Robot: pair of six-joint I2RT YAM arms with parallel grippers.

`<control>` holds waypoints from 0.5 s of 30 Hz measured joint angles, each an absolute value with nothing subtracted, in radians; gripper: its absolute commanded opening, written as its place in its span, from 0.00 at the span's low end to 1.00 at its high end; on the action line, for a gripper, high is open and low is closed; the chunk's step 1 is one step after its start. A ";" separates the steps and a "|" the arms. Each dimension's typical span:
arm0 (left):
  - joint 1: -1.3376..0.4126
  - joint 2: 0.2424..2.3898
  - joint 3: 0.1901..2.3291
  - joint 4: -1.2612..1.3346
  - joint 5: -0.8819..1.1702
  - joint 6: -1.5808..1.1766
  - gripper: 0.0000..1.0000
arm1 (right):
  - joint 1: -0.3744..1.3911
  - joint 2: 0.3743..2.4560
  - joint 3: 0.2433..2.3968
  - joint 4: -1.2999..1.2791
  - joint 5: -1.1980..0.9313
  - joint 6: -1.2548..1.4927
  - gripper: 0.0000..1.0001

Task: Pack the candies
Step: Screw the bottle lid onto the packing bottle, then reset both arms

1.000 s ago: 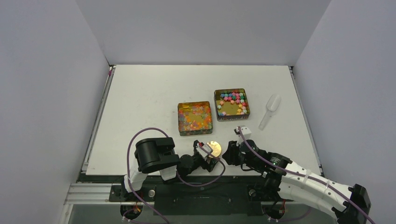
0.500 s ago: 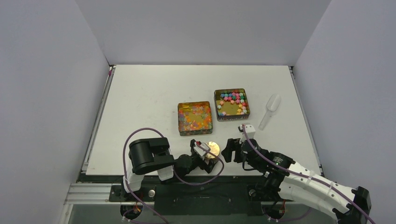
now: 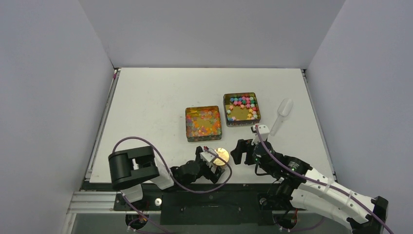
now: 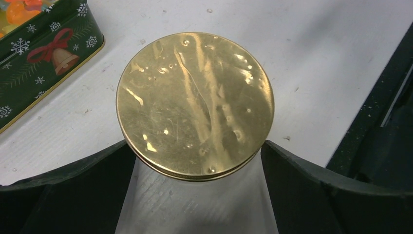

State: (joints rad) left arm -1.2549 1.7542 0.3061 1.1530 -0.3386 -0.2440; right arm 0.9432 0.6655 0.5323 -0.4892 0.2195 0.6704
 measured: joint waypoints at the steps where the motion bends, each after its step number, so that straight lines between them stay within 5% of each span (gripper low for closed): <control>1: -1.255 1.723 0.306 1.113 -0.332 -0.249 0.96 | 0.942 0.665 0.542 -0.493 0.224 0.667 0.80; 15: -1.255 1.254 0.360 0.394 -0.273 -0.294 0.96 | 0.930 0.669 0.662 -0.559 0.354 0.637 0.91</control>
